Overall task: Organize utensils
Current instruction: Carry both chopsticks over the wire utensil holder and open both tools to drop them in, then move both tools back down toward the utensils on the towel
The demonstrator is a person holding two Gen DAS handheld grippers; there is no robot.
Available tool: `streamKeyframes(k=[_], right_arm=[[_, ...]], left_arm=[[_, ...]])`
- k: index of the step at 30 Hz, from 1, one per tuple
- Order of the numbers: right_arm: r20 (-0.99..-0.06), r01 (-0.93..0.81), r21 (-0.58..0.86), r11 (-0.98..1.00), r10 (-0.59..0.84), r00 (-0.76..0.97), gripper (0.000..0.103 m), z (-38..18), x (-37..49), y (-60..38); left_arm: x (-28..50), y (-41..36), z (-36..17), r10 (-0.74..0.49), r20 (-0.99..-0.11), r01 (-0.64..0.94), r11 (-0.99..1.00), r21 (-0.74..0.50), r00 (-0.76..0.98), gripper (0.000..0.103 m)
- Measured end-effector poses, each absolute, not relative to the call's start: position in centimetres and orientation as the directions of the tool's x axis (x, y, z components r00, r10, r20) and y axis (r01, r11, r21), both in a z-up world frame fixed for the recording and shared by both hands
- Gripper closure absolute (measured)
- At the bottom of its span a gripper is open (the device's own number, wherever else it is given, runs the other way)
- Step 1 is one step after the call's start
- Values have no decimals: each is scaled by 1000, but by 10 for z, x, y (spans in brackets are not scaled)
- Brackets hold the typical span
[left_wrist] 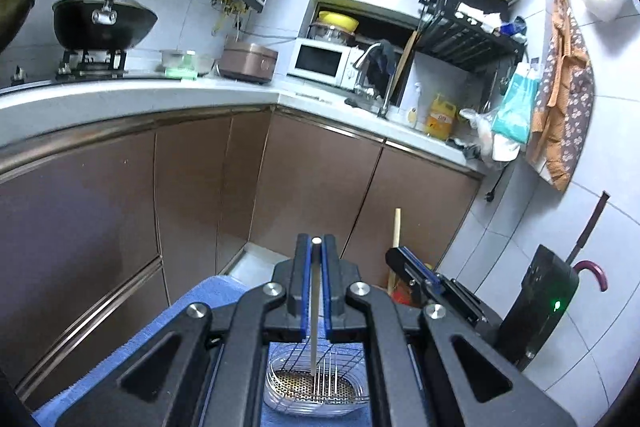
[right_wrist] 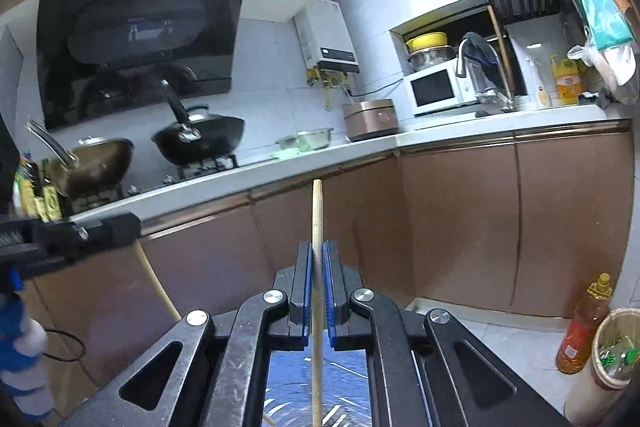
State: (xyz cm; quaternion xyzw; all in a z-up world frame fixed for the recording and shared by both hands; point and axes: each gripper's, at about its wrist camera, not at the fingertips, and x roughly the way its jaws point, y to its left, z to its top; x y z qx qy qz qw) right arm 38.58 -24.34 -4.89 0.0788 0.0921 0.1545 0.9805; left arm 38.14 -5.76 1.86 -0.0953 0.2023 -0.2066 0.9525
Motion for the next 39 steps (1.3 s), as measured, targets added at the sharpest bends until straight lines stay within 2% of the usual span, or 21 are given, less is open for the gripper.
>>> streamKeyframes(k=[7,12,14,17,22,35,39], right_arm=[[-196,-236,153,960,264,944,97,-88,387,-246],[-227,-230,114,967,250,941,97,-102,369,-246],[-235,-226,114,967,248,940,91,-102,363,-248],[-239,-224,120,967,248,939,80,-97,346,-253],[-254,-219,125,968,245,936,74,-75,306,-259],[-462,-128,198,972,207,862,74,-59,184,-286],[-496,-95,214,972,192,847,74,-57,150,-292]], left_arm=[[404,-88,-35,-362,-441,305,932,-198,821,99],[409,-92,-62,-376,-482,306,926,-220,791,98],[406,-93,-64,-386,-487,316,922,-223,784,97],[394,-93,-57,-398,-480,336,917,-213,782,97],[363,-80,-37,-396,-462,345,918,-194,793,93],[259,-24,-2,-406,-463,368,913,-175,788,93],[220,-2,6,-403,-450,359,915,-184,797,93]])
